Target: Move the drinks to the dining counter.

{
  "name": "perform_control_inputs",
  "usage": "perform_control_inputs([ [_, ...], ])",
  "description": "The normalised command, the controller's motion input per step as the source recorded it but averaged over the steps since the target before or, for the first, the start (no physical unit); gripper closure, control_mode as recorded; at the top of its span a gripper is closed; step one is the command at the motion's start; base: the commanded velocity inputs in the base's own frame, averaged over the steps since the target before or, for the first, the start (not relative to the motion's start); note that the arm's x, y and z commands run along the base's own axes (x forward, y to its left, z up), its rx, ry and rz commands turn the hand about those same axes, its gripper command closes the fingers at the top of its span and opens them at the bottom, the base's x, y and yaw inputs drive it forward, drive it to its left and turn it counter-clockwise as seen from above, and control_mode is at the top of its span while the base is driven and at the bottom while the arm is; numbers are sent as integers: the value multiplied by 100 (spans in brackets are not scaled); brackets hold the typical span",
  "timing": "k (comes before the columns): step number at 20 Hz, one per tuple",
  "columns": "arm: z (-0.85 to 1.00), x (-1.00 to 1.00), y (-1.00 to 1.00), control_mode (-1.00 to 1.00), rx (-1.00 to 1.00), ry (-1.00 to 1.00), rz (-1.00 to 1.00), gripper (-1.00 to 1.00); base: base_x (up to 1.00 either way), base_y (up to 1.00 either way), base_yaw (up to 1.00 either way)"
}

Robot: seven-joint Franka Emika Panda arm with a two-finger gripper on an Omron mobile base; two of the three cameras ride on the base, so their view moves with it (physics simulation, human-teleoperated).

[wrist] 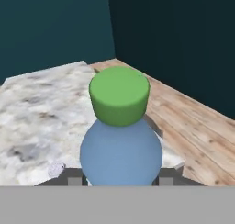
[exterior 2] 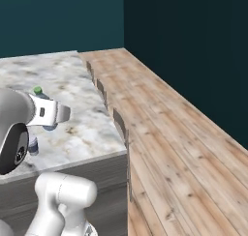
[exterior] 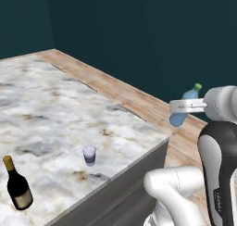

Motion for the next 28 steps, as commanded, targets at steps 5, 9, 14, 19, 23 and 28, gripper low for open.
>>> perform_control_inputs([
  [5,18,27,2,-100,-17,17,-2,100,0,0,0],
  [9,0,34,0,-100,-1,17,10,100,0,0,0],
  [14,-8,48,0,-100,0,19,19,100,0,0,0],
  [19,-44,46,5,-100,0,1,23,100,0,0,0],
  [23,-48,41,4,-100,0,0,16,100,0,0,0],
  [28,-47,35,6,-100,0,0,15,100,0,0,0],
])
